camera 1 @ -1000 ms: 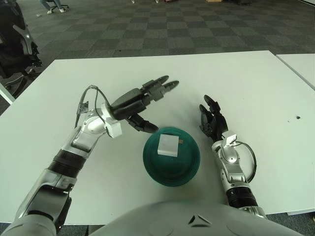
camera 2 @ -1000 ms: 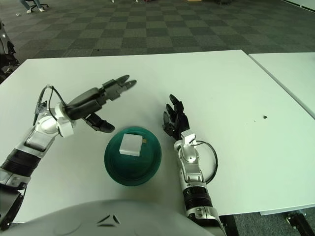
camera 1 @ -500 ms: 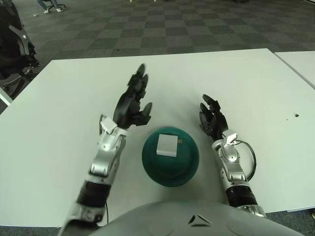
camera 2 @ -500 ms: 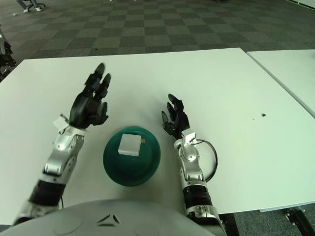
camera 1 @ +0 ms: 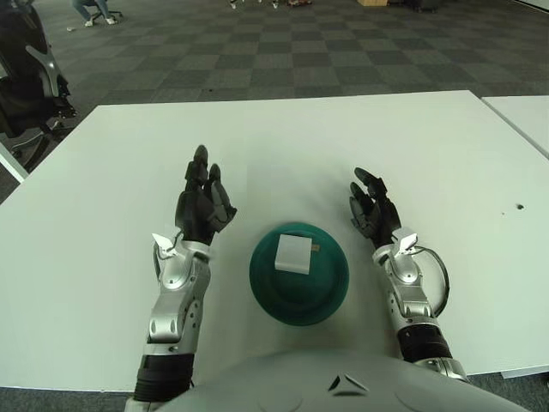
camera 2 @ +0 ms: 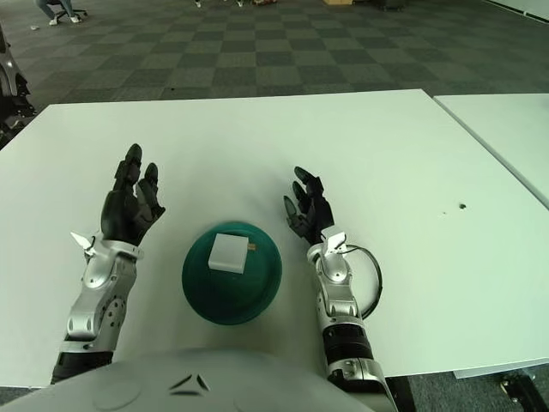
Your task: Put the charger into the plate.
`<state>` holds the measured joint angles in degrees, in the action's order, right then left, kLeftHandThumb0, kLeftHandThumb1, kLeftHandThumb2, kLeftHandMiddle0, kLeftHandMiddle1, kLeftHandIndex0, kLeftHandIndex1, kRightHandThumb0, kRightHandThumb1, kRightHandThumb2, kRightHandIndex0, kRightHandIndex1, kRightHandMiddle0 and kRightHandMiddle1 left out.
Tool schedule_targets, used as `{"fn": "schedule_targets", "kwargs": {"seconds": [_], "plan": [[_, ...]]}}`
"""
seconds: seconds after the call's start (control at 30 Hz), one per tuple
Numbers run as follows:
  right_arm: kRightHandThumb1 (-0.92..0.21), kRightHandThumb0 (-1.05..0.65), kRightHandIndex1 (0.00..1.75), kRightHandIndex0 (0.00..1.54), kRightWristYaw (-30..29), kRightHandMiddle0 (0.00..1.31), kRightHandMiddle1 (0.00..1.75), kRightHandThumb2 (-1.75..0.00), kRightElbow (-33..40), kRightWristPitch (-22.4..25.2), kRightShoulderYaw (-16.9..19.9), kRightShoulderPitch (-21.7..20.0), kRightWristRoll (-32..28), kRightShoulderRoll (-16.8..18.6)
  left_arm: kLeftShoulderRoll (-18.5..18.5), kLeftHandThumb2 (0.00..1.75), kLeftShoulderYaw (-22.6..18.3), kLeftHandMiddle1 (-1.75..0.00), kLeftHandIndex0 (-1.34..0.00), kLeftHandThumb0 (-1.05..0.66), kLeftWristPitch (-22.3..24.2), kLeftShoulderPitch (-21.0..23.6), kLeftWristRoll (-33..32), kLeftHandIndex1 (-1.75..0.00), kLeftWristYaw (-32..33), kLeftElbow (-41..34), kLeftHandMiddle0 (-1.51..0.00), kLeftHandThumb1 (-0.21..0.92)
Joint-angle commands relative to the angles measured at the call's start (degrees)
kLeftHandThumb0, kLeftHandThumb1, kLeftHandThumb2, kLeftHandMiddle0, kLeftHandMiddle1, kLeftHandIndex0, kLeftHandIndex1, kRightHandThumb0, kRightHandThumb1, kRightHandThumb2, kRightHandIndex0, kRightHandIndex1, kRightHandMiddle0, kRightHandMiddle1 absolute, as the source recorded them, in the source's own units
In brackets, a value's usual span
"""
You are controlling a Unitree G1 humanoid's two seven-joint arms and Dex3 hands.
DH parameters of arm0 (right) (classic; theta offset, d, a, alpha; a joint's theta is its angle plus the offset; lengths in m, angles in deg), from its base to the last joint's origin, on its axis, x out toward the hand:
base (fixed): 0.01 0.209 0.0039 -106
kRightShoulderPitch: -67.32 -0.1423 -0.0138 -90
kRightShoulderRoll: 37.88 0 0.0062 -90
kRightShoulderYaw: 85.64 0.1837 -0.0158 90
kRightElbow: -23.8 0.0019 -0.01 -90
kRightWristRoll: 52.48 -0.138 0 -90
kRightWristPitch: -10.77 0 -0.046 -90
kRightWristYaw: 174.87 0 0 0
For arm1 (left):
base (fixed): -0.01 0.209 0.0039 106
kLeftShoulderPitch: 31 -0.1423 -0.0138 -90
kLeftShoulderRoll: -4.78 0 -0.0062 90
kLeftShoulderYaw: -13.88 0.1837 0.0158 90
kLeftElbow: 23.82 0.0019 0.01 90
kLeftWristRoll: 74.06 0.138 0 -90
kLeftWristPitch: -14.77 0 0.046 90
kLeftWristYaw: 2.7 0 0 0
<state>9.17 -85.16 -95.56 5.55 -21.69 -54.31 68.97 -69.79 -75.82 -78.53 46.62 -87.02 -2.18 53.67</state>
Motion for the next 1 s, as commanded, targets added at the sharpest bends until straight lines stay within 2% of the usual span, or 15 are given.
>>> {"fn": "schedule_targets", "kwargs": {"seconds": [0.0, 0.17, 0.47, 0.5, 0.57, 0.67, 0.8, 0.97], "plan": [[-0.91, -0.66, 0.01, 0.26, -0.06, 0.0, 0.6, -0.39, -4.54, 7.13, 0.47, 5.1, -0.79, 0.02, 0.2, 1.15, 0.25, 0.0, -0.02, -1.05, -1.21, -1.61, 3.94, -0.01, 1.22, 1.68, 0.0, 0.92], [-0.91, -0.65, 0.02, 0.27, 0.06, 0.0, 0.63, -0.38, -4.2, 7.39, 0.65, 5.38, -0.93, -0.28, 1.48, 1.16, 2.68, 0.0, -0.03, -1.05, -2.92, -5.32, 8.08, -0.02, 1.6, 2.48, 0.0, 0.92], [-0.91, -0.66, 0.01, 0.28, 0.49, 0.0, 0.67, -0.38, -3.42, 6.71, 0.49, 6.13, -1.24, -0.44, 2.42, 1.15, 2.51, 0.0, -0.07, -1.01, -2.75, -9.19, 10.18, -0.05, 2.42, 2.75, 0.0, 0.92], [-0.91, -0.67, 0.01, 0.28, 0.68, 0.0, 0.67, -0.38, -3.49, 6.39, 0.46, 6.19, -1.35, -0.46, 2.67, 1.14, 2.32, 0.0, -0.07, -1.0, -3.03, -9.43, 10.5, -0.1, 2.83, 2.84, -0.02, 0.92], [-0.9, -0.68, 0.01, 0.28, 1.33, 0.0, 0.69, -0.37, -3.83, 5.41, 0.38, 6.28, -1.61, -0.53, 2.98, 1.12, 2.0, -0.01, -0.03, -0.97, -4.46, -9.85, 11.47, -0.29, 3.59, 3.35, -0.06, 0.92], [-0.9, -0.7, 0.01, 0.27, 2.14, 0.0, 0.7, -0.37, -4.25, 4.14, 0.27, 6.45, -1.76, -0.66, 3.16, 1.1, 1.87, -0.01, -0.01, -0.95, -6.39, -10.24, 12.42, -0.42, 3.95, 4.07, -0.09, 0.92], [-0.92, -0.73, 0.0, 0.25, 3.23, 0.0, 0.67, -0.38, -5.64, 0.65, 0.02, 6.74, -1.6, -0.84, 2.6, 1.09, 1.99, -0.02, 0.0, -0.93, -10.25, -11.21, 13.35, -0.52, 3.18, 5.97, -0.14, 0.92], [-0.92, -0.76, 0.0, 0.21, 2.37, 0.0, 0.61, -0.47, -7.21, -4.18, -0.33, 7.41, -0.66, -0.13, 1.19, 1.07, 2.69, -0.01, 0.0, -0.93, -13.57, -12.4, 13.39, -0.53, 0.68, 7.24, -0.15, 0.92]]}}
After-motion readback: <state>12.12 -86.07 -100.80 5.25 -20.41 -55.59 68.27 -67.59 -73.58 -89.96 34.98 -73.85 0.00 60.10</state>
